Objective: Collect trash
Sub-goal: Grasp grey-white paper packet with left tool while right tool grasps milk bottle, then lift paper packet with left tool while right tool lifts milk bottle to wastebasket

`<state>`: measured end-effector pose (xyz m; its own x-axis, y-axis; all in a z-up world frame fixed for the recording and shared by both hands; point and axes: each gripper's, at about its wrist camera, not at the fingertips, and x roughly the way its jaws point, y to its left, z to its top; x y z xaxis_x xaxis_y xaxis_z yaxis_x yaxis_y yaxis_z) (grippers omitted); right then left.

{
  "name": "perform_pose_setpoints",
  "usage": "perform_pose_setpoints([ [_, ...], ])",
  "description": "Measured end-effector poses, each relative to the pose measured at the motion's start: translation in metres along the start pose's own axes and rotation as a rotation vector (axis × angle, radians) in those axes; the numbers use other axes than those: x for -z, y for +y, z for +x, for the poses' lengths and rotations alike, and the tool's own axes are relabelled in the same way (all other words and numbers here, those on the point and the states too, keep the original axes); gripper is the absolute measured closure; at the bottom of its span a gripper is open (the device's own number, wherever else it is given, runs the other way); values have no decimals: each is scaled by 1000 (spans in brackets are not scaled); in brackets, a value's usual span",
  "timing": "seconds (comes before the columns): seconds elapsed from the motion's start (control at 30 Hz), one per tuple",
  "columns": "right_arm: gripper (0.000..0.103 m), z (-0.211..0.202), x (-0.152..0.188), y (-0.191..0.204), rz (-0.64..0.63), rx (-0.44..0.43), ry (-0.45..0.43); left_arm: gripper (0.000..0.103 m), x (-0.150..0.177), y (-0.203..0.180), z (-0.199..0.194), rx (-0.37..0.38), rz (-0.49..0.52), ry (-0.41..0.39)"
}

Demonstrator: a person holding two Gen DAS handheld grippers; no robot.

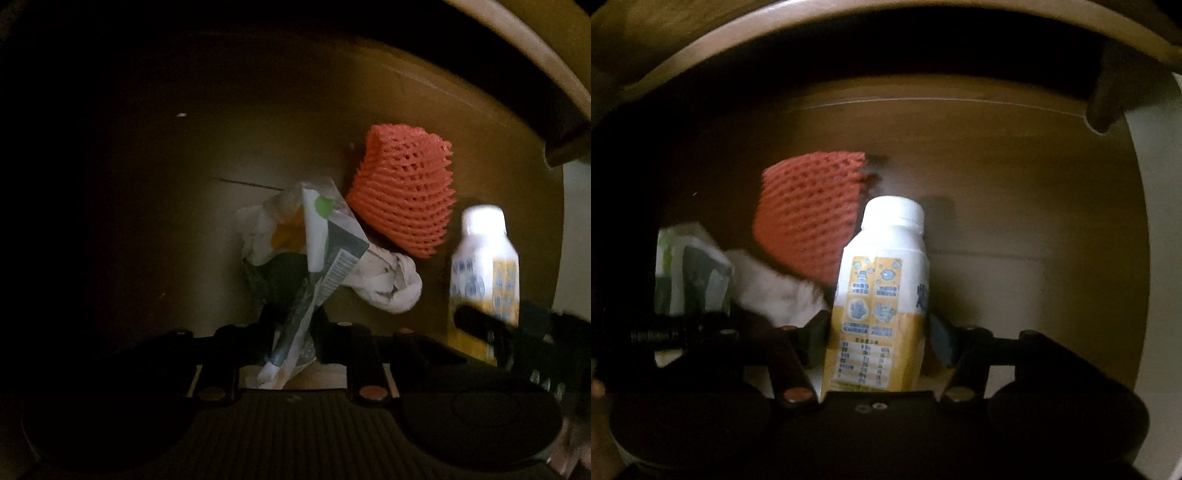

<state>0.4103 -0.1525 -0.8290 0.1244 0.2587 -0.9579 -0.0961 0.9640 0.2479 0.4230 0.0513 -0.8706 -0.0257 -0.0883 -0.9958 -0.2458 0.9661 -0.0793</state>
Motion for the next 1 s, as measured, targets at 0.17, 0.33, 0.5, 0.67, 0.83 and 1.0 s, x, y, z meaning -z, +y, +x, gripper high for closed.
perform_pose_setpoints([
  [0.17, 47, -51, 20, 8, 48, -18, -3, 83, 18, 1, -53, 34, -36, 5],
  [0.33, 47, -129, 32, 27, 69, -37, -28, 83, 36, -4, -130, 74, -49, -7],
  [0.5, 47, -219, 33, 46, 90, -50, -85, 83, 48, -12, -216, 79, -45, -32],
  [0.67, 47, -312, 31, 69, 75, -67, -148, 83, 56, -18, -315, 100, -19, -82],
  [0.83, 47, -401, 27, 95, 74, -105, -190, 83, 69, -23, -411, 148, 31, -106],
  [1.0, 47, -481, 22, 136, 17, -127, -250, 83, 76, -28, -496, 172, 77, -155],
])
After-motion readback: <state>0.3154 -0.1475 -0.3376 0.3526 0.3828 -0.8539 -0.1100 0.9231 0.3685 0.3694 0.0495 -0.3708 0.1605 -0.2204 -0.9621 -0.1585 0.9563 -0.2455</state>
